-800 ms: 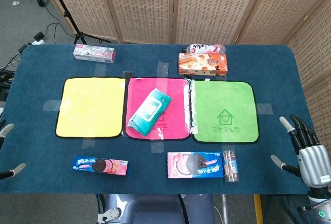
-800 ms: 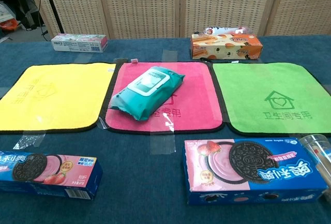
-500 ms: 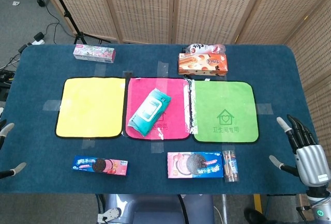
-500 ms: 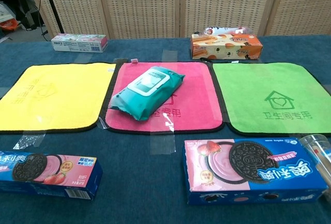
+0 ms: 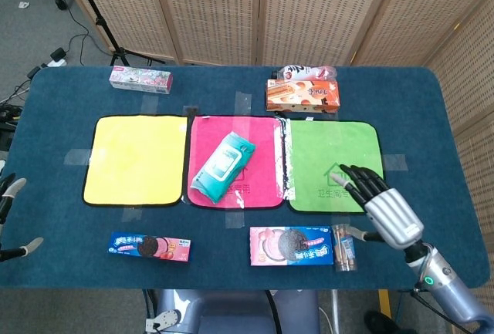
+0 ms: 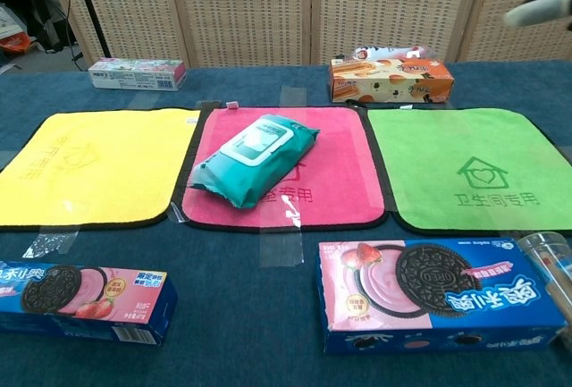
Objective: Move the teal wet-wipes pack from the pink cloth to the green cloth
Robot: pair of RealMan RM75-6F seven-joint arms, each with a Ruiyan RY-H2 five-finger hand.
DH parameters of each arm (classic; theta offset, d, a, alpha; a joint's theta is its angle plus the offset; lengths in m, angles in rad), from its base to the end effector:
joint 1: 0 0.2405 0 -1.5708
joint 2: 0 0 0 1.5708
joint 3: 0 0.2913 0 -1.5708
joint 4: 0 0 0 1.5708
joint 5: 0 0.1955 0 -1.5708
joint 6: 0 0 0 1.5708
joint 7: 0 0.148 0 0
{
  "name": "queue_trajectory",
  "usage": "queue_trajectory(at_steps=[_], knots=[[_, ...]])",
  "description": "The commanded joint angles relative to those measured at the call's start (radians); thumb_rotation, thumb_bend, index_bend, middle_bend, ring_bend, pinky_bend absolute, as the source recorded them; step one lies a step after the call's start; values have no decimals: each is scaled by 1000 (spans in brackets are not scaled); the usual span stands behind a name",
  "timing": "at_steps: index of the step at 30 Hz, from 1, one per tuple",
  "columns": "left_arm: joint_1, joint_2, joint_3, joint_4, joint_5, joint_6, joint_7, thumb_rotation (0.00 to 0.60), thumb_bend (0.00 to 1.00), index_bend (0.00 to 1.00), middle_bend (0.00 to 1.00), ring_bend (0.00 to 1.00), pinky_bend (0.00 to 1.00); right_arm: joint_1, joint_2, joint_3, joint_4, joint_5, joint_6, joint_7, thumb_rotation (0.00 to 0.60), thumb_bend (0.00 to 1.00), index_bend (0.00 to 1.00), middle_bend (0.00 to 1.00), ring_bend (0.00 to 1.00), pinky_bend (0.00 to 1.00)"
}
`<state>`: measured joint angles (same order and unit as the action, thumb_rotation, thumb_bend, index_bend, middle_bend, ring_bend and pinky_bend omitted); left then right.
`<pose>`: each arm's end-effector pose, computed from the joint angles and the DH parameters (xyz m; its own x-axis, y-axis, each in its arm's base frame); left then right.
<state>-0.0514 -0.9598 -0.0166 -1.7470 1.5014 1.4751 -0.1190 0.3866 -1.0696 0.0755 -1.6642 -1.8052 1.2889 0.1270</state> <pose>-0.3266 0.1674 0.2238 0.3069 0.0549 0.9501 0.9508 0.0265 -0.3087 -0.2319 -0.2622 0.1598 0.3937 -0.0836 0.9154 -0.7854 -0.5481 0.2877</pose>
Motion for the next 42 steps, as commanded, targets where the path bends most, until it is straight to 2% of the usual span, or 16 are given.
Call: queue_trajectory(at_steps=[1, 2, 4, 5, 6, 8, 11, 15, 17, 24, 27, 31, 34, 42], knots=[[-3, -4, -3, -8, -6, -4, 13, 600, 0, 0, 0, 0, 0, 155, 44, 47, -78, -16, -171, 14, 600, 479, 60, 0, 0, 94], [-6, -5, -5, -11, -11, -8, 20, 600, 0, 0, 0, 0, 0, 185, 42, 59, -80, -9, -205, 16, 600, 546, 62, 0, 0, 94], [-11, -7, -9, -15, -24, -20, 30, 600, 0, 0, 0, 0, 0, 235, 32, 81, -77, 3, -254, 14, 600, 768, 80, 0, 0, 94], [-15, -8, -11, -18, -34, -28, 35, 600, 0, 0, 0, 0, 0, 264, 20, 95, -70, 10, -281, 11, 600, 838, 87, 0, 0, 94], [-23, -10, -15, -19, -48, -45, 43, 600, 0, 0, 0, 0, 0, 316, -7, 122, -54, 16, -326, -2, 600, 925, 97, 0, 0, 94], [-33, -13, -21, -21, -68, -65, 54, 600, 0, 0, 0, 0, 0, 383, -52, 151, -18, 49, -400, -19, 600, 996, 122, 5, 0, 94], [-42, -13, -29, -24, -91, -81, 63, 600, 1, 0, 0, 0, 0, 458, -112, 177, 27, 87, -478, -61, 600, 1000, 163, 24, 0, 94], [-50, -16, -38, -22, -125, -98, 72, 600, 2, 0, 0, 0, 0, 580, -244, 215, 149, 126, -584, -193, 600, 1000, 201, 49, 0, 94], [-54, -17, -44, -20, -145, -109, 75, 600, 2, 0, 0, 0, 0, 632, -328, 236, 223, 179, -628, -263, 600, 1000, 208, 60, 0, 94], [-69, -22, -61, -11, -205, -143, 83, 600, 4, 0, 0, 0, 0, 762, -536, 287, 396, 374, -727, -409, 600, 1000, 218, 102, 0, 94], [-75, -24, -65, -7, -220, -155, 88, 600, 4, 0, 0, 0, 0, 800, -592, 299, 439, 450, -750, -439, 600, 1000, 219, 117, 6, 103], [-84, -26, -71, 2, -248, -176, 91, 600, 7, 0, 0, 0, 0, 850, -654, 290, 508, 517, -773, -487, 600, 1000, 213, 113, 25, 161], [-91, -27, -77, 7, -270, -192, 92, 600, 7, 0, 0, 0, 0, 872, -689, 267, 552, 557, -790, -502, 600, 1000, 208, 109, 28, 166], [-103, -31, -80, 12, -295, -218, 102, 600, 10, 0, 0, 0, 0, 889, -715, 222, 578, 580, -818, -461, 600, 1000, 208, 115, 38, 166]])
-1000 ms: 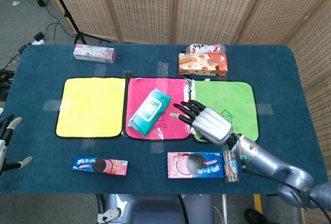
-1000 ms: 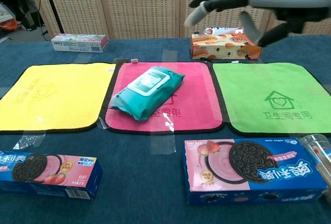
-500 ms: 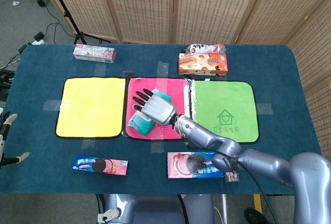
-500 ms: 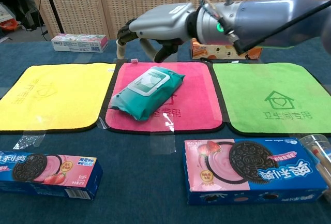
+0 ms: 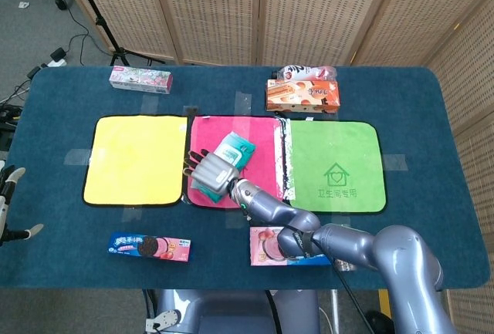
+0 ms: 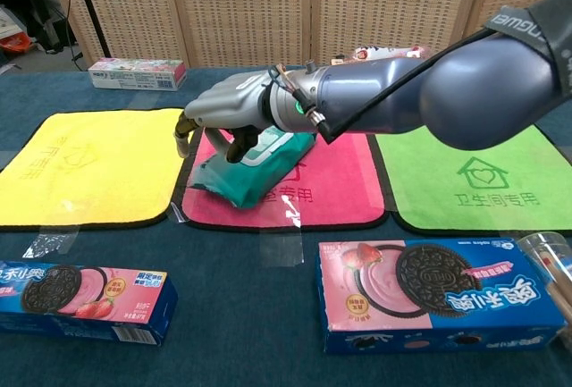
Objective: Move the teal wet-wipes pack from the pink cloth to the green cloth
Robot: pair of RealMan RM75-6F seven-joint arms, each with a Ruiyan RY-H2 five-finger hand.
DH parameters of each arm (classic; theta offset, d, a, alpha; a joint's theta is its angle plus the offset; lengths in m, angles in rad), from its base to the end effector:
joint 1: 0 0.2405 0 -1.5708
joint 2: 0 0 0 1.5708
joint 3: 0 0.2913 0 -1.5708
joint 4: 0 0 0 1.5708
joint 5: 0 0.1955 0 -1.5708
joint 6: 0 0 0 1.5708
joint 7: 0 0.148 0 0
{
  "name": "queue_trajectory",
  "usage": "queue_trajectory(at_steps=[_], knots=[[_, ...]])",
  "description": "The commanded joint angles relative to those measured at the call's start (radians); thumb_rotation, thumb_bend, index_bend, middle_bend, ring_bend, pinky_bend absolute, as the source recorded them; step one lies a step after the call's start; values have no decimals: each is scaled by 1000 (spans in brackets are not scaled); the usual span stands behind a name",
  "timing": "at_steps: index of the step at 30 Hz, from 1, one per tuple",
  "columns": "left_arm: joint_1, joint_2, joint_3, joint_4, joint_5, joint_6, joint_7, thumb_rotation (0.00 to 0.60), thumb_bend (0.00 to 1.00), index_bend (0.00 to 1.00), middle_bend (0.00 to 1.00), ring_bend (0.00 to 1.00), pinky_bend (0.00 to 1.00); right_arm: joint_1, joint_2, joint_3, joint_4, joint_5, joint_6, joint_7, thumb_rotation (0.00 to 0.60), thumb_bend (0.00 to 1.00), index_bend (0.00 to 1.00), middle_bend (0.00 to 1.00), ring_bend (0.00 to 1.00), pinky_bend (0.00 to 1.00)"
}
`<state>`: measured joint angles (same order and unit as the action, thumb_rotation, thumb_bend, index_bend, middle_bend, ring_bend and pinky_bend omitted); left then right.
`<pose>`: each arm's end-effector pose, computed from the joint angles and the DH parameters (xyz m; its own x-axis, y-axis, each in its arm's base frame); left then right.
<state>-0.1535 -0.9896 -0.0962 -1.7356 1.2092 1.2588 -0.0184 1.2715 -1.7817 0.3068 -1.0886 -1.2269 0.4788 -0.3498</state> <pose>-0.3508 0.2109 0.2118 0.3082 0.1457 0.9401 0.9208 0.2026 -0.3333 0.0206 -0.4264 -0.0975 0.7455 -0.1226 0.6552 -0.4657 -0.7990 0.3803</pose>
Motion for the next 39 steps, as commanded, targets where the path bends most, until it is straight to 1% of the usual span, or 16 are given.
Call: queue_trajectory(at_steps=[1, 8, 13, 14, 19, 25, 28, 32, 39], knots=[[-2, -2, -2, 2, -6, -3, 3, 600, 10, 0, 0, 0, 0, 6, -2, -14, 0, 0, -12, 25, 600, 1000, 208, 118, 41, 166], [-9, -5, -2, 1, -11, -11, 13, 600, 11, 0, 0, 0, 0, 10, 13, -45, 0, -24, -18, 50, 600, 1000, 208, 156, 74, 186], [-10, -5, -1, -2, -11, -10, 15, 600, 10, 0, 0, 0, 0, 3, 48, -75, -8, -22, -34, 67, 600, 1000, 221, 187, 110, 230], [-9, -6, 0, -4, -7, -7, 16, 600, 11, 0, 0, 0, 0, -10, 69, -91, -8, -10, -45, 69, 600, 1000, 221, 189, 112, 234], [-6, -8, 7, -10, 5, 3, 24, 600, 11, 0, 0, 0, 0, -36, 141, -123, -55, 31, -59, 74, 600, 1000, 220, 213, 140, 280], [-1, -10, 14, -19, 23, 17, 34, 600, 10, 0, 0, 0, 0, -75, 222, -178, -91, 62, -60, 68, 600, 1000, 238, 237, 156, 296], [-1, -13, 16, -22, 28, 21, 43, 600, 10, 0, 0, 0, 0, -94, 259, -203, -113, 55, -52, 68, 600, 1000, 247, 245, 159, 300], [-1, -18, 23, -30, 40, 26, 62, 600, 11, 0, 0, 0, 0, -136, 310, -251, -127, 36, -35, 76, 600, 1000, 250, 248, 159, 301], [-4, -29, 28, -37, 45, 30, 89, 600, 11, 0, 0, 0, 0, -191, 365, -289, -133, -17, -12, 137, 600, 1000, 261, 259, 159, 301]])
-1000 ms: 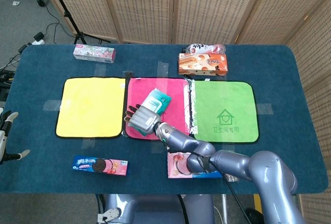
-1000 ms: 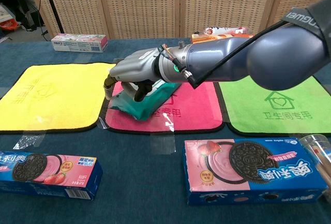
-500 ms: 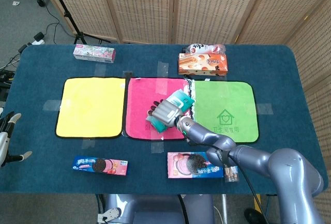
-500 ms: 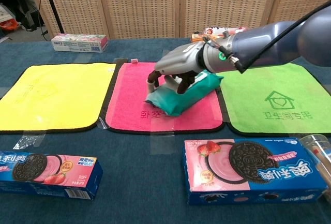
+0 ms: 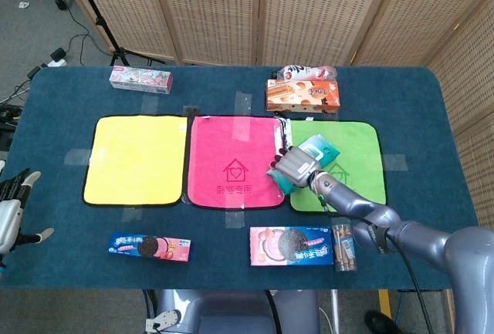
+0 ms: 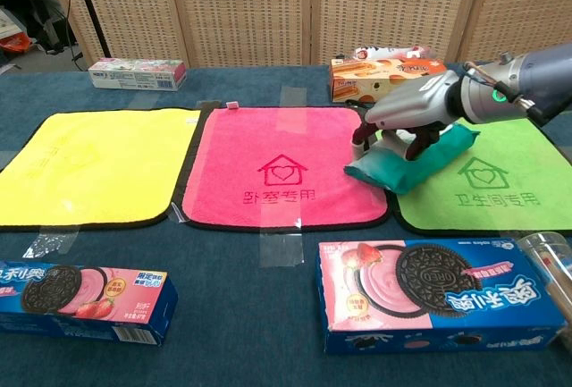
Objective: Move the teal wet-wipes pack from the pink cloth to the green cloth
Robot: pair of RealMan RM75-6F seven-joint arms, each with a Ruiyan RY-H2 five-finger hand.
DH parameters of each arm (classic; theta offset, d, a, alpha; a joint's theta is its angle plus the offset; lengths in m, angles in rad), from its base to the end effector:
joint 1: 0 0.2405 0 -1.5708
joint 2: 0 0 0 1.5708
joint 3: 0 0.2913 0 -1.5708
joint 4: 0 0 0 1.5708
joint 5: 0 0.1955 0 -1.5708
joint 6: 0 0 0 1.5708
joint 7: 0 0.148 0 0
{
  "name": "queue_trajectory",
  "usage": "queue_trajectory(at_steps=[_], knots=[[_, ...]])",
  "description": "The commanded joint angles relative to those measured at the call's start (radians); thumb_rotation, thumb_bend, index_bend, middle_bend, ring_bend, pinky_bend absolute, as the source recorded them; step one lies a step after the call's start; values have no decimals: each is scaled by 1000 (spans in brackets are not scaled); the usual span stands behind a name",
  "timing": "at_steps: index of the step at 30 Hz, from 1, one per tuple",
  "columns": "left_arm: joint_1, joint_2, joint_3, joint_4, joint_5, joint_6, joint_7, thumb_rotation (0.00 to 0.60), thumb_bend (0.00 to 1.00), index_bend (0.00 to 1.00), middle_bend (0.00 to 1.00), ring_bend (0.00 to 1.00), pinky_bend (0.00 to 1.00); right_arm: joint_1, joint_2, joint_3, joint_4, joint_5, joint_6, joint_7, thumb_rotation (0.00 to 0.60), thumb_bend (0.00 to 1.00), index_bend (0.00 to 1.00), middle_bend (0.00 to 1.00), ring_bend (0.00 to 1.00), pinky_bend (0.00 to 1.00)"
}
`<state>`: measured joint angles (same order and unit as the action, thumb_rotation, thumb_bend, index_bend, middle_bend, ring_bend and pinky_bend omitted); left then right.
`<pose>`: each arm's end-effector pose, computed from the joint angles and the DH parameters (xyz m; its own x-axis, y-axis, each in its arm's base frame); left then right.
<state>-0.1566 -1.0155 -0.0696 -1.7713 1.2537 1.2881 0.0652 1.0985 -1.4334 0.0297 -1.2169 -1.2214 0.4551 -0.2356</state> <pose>-0.3380 0.2067 0.1959 0.3491 0.1667 0.9221 0.9168 0.1430 -0.3729 -0.1482 -0.4441 0.0032 0.8517 -0.2835 0.4408 -0.5060 -0.6634 0.5512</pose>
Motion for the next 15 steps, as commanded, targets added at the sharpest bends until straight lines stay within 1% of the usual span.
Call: queue_trajectory(at_steps=[1, 7, 11, 15], knots=[[-2, -4, 2, -2, 2, 0, 9, 600, 11, 0, 0, 0, 0, -25, 24, -16, -6, -35, 17, 35, 600, 1000, 261, 260, 159, 301], [-4, -13, 5, -7, 7, 6, 31, 600, 11, 0, 0, 0, 0, -69, 69, -51, 0, -125, 50, 107, 600, 1000, 261, 262, 159, 301], [-2, -12, 8, -13, 17, 13, 34, 600, 11, 0, 0, 0, 0, -86, 85, -61, 3, -167, 64, 169, 600, 1000, 261, 264, 159, 301], [1, -10, 11, -15, 24, 18, 30, 600, 11, 0, 0, 0, 0, -97, 105, -63, -16, -214, 98, 219, 600, 1000, 261, 264, 159, 302]])
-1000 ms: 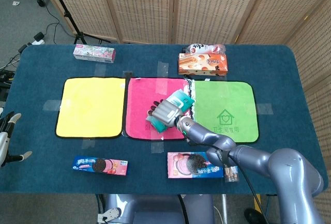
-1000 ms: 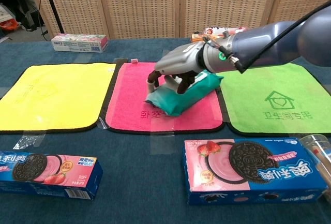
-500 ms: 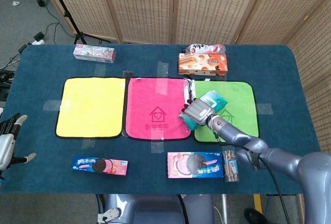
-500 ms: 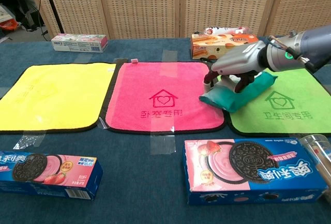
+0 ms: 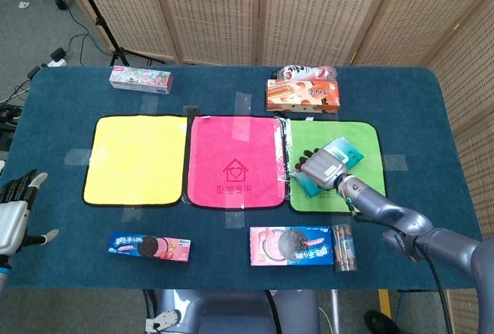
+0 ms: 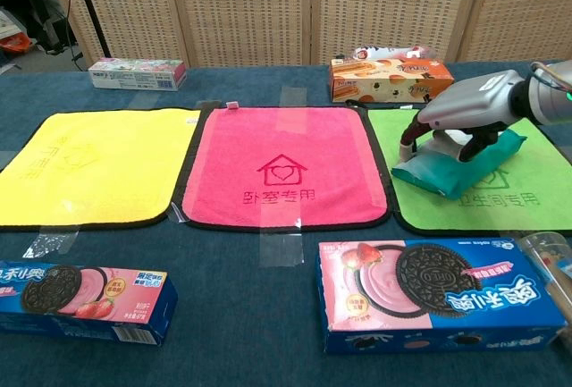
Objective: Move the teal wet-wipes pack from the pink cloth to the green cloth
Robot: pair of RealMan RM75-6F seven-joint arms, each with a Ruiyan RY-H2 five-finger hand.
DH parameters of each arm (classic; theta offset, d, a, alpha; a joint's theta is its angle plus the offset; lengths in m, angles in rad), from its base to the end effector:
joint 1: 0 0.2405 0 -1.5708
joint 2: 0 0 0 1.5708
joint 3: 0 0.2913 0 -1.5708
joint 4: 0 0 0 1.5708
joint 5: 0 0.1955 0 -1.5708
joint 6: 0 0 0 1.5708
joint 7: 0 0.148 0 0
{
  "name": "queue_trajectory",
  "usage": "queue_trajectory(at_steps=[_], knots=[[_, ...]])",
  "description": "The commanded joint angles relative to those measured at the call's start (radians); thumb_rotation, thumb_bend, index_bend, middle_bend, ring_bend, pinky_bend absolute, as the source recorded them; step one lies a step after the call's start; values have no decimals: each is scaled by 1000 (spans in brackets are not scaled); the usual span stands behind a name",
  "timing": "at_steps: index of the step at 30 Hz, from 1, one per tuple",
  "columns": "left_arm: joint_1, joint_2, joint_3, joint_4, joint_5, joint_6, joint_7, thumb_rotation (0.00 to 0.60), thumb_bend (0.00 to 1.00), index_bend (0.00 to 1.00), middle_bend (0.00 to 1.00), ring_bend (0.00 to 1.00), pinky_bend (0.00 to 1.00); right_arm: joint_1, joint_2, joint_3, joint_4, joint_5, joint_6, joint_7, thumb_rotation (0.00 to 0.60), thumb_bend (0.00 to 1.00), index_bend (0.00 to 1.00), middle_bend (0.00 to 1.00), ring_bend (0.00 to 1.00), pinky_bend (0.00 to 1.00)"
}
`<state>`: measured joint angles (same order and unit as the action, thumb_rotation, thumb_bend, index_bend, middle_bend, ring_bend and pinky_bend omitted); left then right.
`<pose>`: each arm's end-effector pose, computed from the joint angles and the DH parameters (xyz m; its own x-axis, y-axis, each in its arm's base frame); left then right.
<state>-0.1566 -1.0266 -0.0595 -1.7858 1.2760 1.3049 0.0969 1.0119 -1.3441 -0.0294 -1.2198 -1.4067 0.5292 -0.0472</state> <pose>-0.3319 0.2048 0.1902 0.3644 0.1671 0.9161 0.9154 0.1163 -0.3853 -0.1948 -0.4338 0.0399 0.8412 -0.3012 0.4492 -0.5286 -0.6334 0.5651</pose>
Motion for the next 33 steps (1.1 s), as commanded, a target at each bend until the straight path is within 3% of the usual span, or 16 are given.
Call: queue_trajectory(at_steps=[1, 6, 11, 12, 14, 15, 16, 17, 24, 29, 33], knots=[[2, 2, 1, -1, 4, 3, -3, 600, 11, 0, 0, 0, 0, -14, 21, -3, -22, -41, 37, 47, 600, 1000, 261, 264, 159, 304], [8, 7, 6, -6, 20, 13, -14, 600, 10, 0, 0, 0, 0, -37, 47, 17, -57, -131, 177, 155, 600, 1000, 262, 248, 159, 309], [14, 15, 13, -6, 40, 21, -32, 600, 10, 0, 0, 0, 0, -83, 80, 56, -63, -216, 408, 273, 600, 993, 231, 203, 151, 309], [15, 17, 14, -5, 44, 21, -36, 600, 10, 0, 0, 0, 0, -97, 86, 65, -56, -231, 461, 284, 600, 889, 193, 174, 129, 296], [16, 21, 17, -2, 52, 21, -50, 600, 11, 0, 0, 0, 0, -135, 107, 84, -53, -230, 553, 282, 600, 484, 95, 89, 55, 212], [16, 25, 19, 1, 57, 19, -57, 600, 10, 0, 0, 0, 0, -160, 128, 95, -76, -211, 585, 278, 600, 213, 43, 41, 19, 136], [16, 28, 21, 3, 62, 15, -63, 600, 10, 0, 0, 0, 0, -174, 141, 99, -96, -199, 599, 279, 600, 52, 10, 9, 0, 65], [14, 34, 26, 6, 70, 7, -75, 600, 7, 0, 0, 0, 0, -195, 163, 105, -128, -183, 621, 283, 600, 7, 2, 0, 0, 35], [21, 68, 43, 22, 116, 6, -142, 600, 0, 0, 0, 0, 0, -439, 286, 86, -316, -87, 849, 302, 600, 0, 0, 0, 0, 0], [32, 74, 49, 25, 141, 28, -156, 600, 0, 0, 0, 0, 0, -554, 294, 43, -322, -50, 902, 331, 600, 0, 0, 0, 0, 0], [36, 85, 62, 37, 183, 35, -208, 600, 0, 0, 0, 0, 0, -666, 244, 4, -275, -18, 964, 289, 600, 0, 0, 0, 0, 0]])
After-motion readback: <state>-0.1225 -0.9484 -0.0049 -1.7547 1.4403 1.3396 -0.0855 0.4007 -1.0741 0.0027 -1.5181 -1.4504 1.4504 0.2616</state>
